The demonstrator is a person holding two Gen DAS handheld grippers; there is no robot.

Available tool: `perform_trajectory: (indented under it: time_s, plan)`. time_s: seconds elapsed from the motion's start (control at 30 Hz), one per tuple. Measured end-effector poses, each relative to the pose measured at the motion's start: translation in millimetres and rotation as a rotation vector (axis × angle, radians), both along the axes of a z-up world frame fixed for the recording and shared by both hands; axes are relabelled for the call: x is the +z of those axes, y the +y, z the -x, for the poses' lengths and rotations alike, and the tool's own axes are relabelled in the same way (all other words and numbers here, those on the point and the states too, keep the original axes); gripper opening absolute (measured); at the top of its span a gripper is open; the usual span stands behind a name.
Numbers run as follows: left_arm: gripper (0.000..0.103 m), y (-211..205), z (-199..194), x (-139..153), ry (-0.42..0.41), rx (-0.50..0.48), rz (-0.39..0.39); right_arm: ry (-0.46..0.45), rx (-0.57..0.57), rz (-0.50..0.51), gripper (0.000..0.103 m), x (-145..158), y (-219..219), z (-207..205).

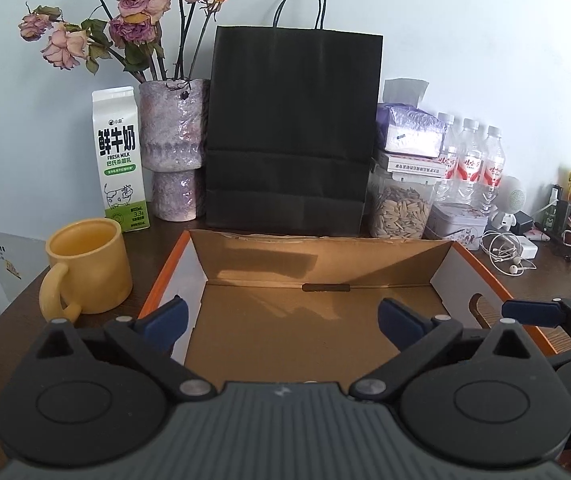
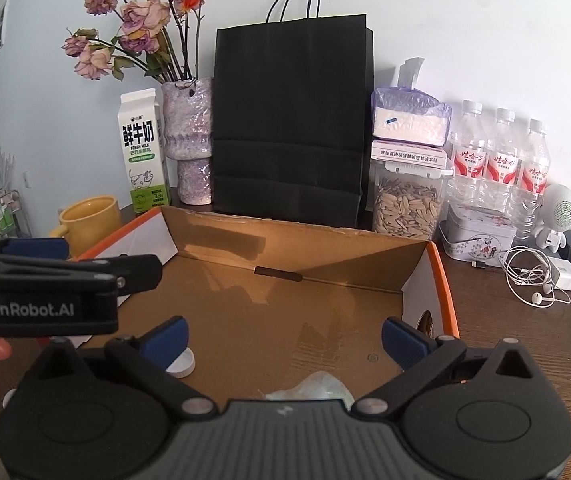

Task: Organize objects
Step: 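Move both tools back toward the plush toy and white plastic box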

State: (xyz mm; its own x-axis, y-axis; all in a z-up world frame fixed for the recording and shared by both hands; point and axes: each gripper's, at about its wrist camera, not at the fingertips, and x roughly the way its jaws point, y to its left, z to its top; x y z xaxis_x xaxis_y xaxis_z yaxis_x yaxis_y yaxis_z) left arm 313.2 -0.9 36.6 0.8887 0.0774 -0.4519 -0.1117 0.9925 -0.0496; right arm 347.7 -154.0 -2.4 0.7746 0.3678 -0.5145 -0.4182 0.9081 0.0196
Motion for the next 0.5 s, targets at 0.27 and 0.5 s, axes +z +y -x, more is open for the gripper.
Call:
perform_trajectory:
  time_s: [0.27,0.5]
  plan:
    - [0.103,-3.1,15.9,8.1,-0.021,-0.006,-0.010,-0.032,-0.013,-0.002,0.103,8.8,-5.7,15.3]
    - [0.103,-4.0,44.3,19.1,-0.034,-0.004,-0.028,-0.053,-0.016,-0.009,0.103,19.4,-13.3,43.7]
